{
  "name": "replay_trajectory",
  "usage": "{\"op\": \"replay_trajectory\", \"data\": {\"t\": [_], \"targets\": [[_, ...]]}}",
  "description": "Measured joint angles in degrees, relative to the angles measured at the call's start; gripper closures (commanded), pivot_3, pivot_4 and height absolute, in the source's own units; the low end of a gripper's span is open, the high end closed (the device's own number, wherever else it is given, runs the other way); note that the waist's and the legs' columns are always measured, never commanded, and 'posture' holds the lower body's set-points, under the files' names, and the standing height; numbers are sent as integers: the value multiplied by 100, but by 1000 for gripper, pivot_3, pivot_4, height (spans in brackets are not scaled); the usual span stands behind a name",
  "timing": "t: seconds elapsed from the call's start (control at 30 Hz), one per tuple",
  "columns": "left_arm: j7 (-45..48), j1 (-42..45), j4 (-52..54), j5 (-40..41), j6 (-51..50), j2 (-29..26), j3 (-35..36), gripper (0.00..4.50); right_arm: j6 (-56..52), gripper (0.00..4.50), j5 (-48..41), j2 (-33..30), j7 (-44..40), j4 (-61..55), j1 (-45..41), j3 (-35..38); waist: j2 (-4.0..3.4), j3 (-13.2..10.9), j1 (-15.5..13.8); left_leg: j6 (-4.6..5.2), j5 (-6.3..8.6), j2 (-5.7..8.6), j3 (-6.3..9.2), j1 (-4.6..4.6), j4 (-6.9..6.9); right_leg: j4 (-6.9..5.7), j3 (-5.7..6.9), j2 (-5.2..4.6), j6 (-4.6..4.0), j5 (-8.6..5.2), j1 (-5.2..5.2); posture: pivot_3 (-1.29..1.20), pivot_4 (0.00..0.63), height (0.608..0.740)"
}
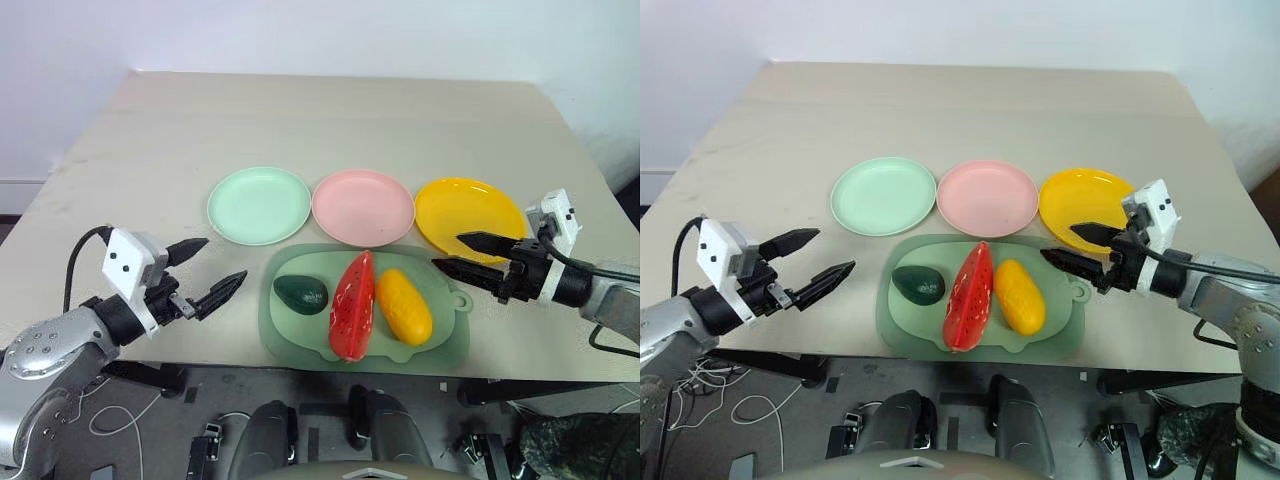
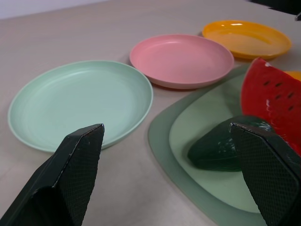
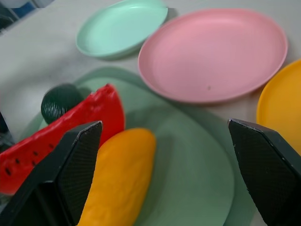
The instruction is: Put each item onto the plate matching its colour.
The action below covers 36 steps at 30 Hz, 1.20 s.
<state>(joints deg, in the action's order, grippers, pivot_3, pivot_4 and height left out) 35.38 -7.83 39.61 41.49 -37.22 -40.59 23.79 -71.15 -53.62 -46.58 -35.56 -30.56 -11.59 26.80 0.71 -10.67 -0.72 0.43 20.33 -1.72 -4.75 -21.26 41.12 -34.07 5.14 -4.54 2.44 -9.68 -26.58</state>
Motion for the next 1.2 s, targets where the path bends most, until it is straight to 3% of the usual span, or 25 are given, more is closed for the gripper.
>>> {"op": "replay_trajectory", "data": {"t": [0.27,0.5,0.7,0.93,1.13,1.2], "targets": [[-62,389,-241,-5,12,119,-344,29,-1180,0,-855,78,1216,-790,-158,-16,3,-1,10,0,0,1,-1,-2,-1,1,-1,1,0,0,-1,0,150,740],[-319,700,-245,-41,21,307,-547,29,-1360,0,-724,605,2108,-849,-627,-1123,3,-1,-2,0,0,3,1,-4,0,1,-2,0,1,1,-1,0,150,740],[-584,563,-88,-14,-3,456,-628,29,-1488,0,-593,725,2351,-753,-791,-1611,3,-1,2,0,0,3,1,-5,-1,2,-2,0,4,2,-2,0,150,740],[-744,413,36,39,-6,462,-624,29,-1288,0,-36,281,2167,-756,-635,-2297,4,0,-4,0,0,3,2,-4,0,4,-1,0,1,0,0,0,150,740],[-790,419,36,39,-2,461,-625,0,-1166,1435,164,212,1919,-685,-506,-2335,4,0,1,0,0,3,2,-5,-1,4,0,2,1,-1,-3,0,150,740],[-787,422,35,38,2,461,-625,0,-1072,1437,168,74,1752,-659,-518,-2286,4,-1,1,0,0,2,2,-6,-1,4,-1,2,1,-1,-3,0,150,740]]}}
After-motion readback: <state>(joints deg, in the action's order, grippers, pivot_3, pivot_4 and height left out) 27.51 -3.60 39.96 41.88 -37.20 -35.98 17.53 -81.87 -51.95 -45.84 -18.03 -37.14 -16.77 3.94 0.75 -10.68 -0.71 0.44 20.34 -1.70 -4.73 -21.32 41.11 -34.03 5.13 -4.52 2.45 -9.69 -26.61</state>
